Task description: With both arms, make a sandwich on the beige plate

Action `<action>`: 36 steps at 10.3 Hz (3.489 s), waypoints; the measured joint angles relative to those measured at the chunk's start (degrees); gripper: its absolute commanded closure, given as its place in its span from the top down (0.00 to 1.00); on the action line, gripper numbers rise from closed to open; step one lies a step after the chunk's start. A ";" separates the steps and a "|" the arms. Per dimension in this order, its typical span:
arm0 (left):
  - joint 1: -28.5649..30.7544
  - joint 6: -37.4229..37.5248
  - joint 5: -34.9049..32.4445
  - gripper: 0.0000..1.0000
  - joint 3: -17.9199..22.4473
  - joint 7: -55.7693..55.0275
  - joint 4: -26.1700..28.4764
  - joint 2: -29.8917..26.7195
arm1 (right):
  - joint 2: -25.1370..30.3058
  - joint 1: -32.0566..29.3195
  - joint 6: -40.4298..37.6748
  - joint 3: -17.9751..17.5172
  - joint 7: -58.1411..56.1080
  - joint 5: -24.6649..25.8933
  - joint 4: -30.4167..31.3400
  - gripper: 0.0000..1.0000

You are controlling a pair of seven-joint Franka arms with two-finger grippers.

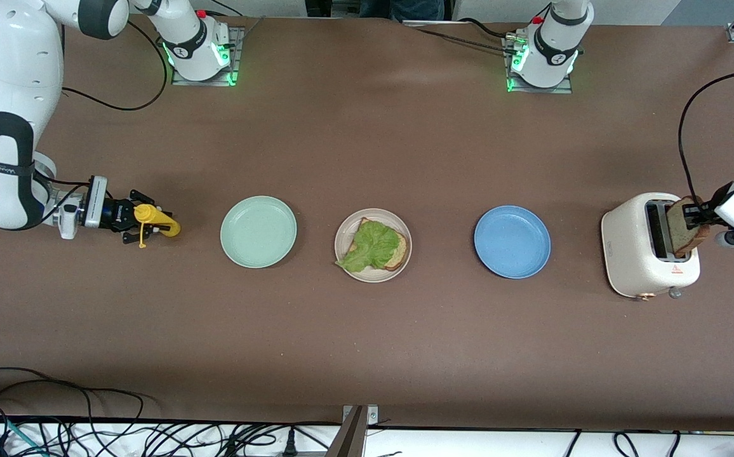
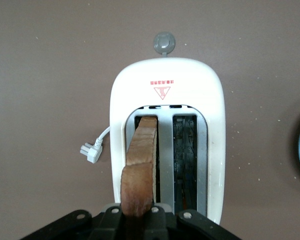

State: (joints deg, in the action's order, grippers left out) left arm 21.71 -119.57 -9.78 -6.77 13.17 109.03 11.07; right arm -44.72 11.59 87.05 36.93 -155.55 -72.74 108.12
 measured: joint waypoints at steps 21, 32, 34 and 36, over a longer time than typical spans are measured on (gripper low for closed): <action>-18.29 8.91 51.06 0.00 -23.55 -15.61 -28.33 30.58 | 2.34 -10.16 -13.98 0.24 64.46 22.31 -45.82 1.00; -22.18 -4.46 61.90 1.00 -23.76 11.49 -26.45 45.52 | 26.13 -7.66 -9.78 -35.22 140.67 74.09 -36.98 1.00; -21.89 -4.67 61.90 1.00 -23.74 11.92 -26.52 45.73 | 31.31 -7.70 -1.71 -35.94 148.06 76.14 -27.02 1.00; -21.67 -4.99 61.24 1.00 -23.26 12.26 -26.97 45.58 | 36.69 -7.77 6.46 -35.95 151.42 76.54 -16.79 1.00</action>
State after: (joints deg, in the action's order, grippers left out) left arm 0.04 -124.56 51.46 -30.03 25.43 82.06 56.66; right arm -8.04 3.81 93.50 0.98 -4.12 3.81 91.34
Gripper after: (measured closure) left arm 0.229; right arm 0.000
